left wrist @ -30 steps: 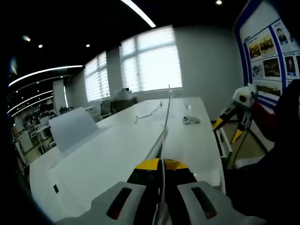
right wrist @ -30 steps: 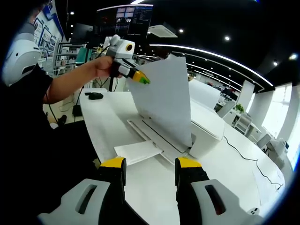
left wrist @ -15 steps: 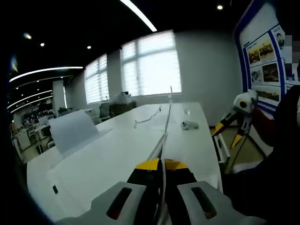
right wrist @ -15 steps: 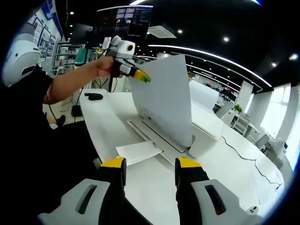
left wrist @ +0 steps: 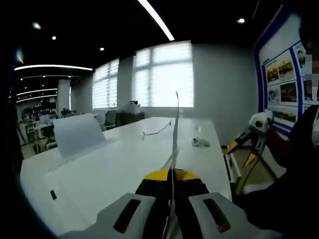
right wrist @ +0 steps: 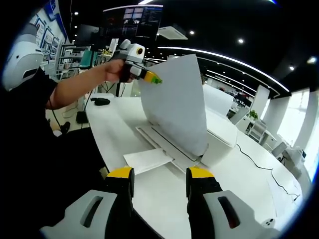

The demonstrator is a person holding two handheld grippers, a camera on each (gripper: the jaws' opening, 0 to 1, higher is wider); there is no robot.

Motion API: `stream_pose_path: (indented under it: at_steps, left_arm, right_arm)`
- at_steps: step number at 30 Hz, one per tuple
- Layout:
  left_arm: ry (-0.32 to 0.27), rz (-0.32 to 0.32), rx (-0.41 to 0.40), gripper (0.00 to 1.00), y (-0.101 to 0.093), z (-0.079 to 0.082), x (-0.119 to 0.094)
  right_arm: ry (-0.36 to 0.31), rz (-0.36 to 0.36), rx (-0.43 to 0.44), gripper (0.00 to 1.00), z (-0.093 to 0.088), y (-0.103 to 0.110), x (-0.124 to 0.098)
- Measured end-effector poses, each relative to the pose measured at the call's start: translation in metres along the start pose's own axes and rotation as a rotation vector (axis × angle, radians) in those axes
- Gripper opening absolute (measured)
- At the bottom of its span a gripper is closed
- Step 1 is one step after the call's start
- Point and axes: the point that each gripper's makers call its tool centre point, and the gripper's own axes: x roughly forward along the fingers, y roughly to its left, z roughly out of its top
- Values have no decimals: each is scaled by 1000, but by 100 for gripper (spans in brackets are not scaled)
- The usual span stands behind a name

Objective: Remove the paper from the printer output slot and place it on top of the printer

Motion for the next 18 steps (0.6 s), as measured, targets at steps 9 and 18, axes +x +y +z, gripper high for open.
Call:
stream_pose_path:
  at_steps: [9,18]
  left_arm:
    - [-41,-13,-41,5,6,5,-2]
    - [-109,-27,-64,5,6,16,-5]
  right_arm:
    - [-4,-5,0,37,0,-3,-3]
    - [1,-3,-8,37,0,-3,-4]
